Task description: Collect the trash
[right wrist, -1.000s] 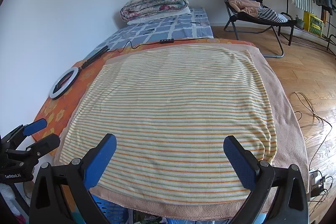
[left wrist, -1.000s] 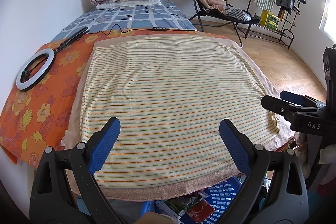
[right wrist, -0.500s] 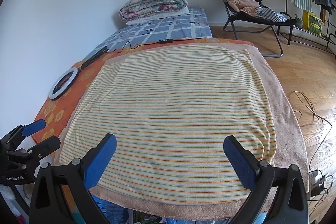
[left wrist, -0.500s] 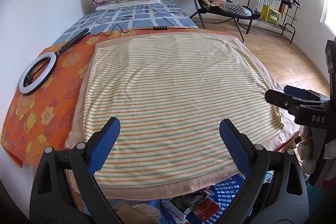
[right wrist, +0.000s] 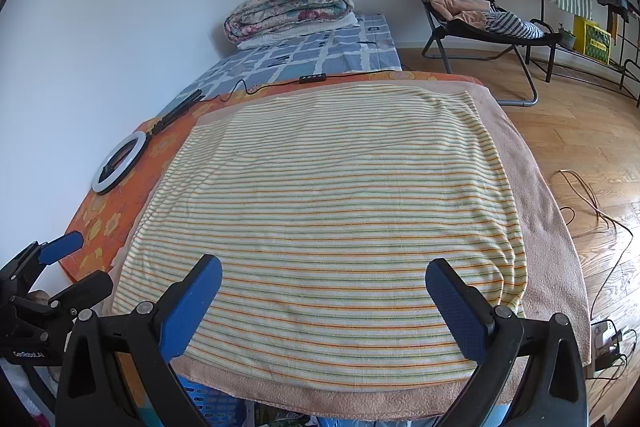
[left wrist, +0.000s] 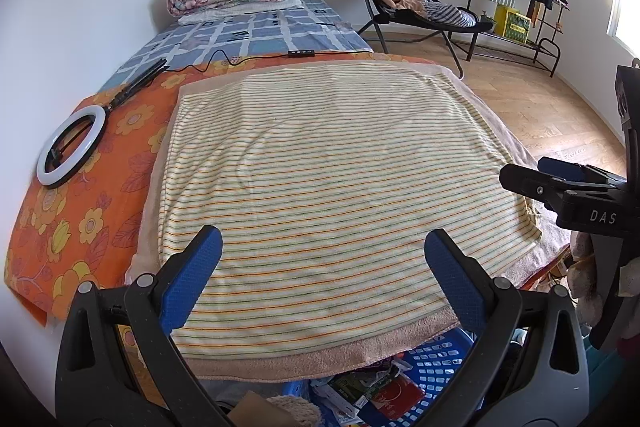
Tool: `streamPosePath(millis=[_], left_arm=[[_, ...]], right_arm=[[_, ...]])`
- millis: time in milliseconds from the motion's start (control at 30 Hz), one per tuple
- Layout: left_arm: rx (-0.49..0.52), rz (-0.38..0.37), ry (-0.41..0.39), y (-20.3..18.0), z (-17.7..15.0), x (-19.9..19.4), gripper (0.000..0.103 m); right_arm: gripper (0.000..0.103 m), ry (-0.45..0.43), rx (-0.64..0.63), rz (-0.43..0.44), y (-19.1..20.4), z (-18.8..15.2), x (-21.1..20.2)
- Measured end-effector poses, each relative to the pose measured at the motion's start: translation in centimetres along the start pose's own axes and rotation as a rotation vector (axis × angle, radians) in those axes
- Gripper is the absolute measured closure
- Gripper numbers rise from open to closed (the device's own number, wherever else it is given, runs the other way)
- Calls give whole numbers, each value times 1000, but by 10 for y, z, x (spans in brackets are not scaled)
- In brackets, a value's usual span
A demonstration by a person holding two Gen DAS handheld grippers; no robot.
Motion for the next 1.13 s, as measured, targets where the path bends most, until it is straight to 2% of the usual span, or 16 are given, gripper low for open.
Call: streamPosePath(millis=[300, 567, 1133], left_arm=[[34, 55, 18, -10, 0, 8, 0], [16, 54, 48, -10, -3, 16, 0], [33, 94, 29, -8, -1, 13, 0]], right_arm=[[0, 5, 7, 3, -1, -1, 1], [0, 18, 14, 6, -1, -4, 4], [0, 32, 12, 2, 1, -6, 8]])
Point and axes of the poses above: each gripper's, at about its wrist camera, not at the fingertips, and x roughly the way its jaws point, y to its left, z to its top, the point moved 4 cm from there along x, roughly the way its jaws point, and after that the axes turned 2 degrees about x, right-handed, at the moved point
